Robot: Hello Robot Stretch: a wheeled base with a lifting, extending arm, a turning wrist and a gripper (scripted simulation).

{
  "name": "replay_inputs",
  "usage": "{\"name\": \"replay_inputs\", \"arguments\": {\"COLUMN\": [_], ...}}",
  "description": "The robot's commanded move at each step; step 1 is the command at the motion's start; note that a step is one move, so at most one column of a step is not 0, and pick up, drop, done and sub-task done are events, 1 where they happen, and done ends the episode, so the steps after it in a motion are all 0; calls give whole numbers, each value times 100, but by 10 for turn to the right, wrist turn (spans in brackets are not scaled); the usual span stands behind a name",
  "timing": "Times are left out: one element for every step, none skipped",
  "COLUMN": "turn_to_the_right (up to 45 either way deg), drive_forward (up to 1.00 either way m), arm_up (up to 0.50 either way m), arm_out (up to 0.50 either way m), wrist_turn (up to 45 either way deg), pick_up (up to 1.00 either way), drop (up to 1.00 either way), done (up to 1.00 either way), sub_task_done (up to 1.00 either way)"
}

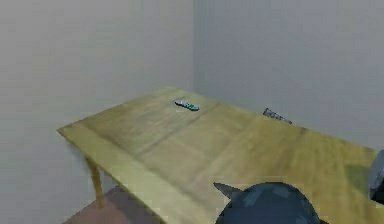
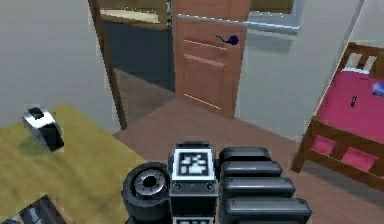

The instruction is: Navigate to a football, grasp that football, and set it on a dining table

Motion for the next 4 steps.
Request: {"name": "replay_inputs", "arguments": {"turn_to_the_right": [450,450,30,-450], "drive_forward": [0,0,0,0], "arm_up": [0,0,0,0], "arm_out": [0,0,0,0], "wrist_turn": [0,0,0,0], "pick_up": [0,0,0,0], "drop": [0,0,0,0], "done": [0,0,0,0], "sub_task_done": [0,0,0,0]}}
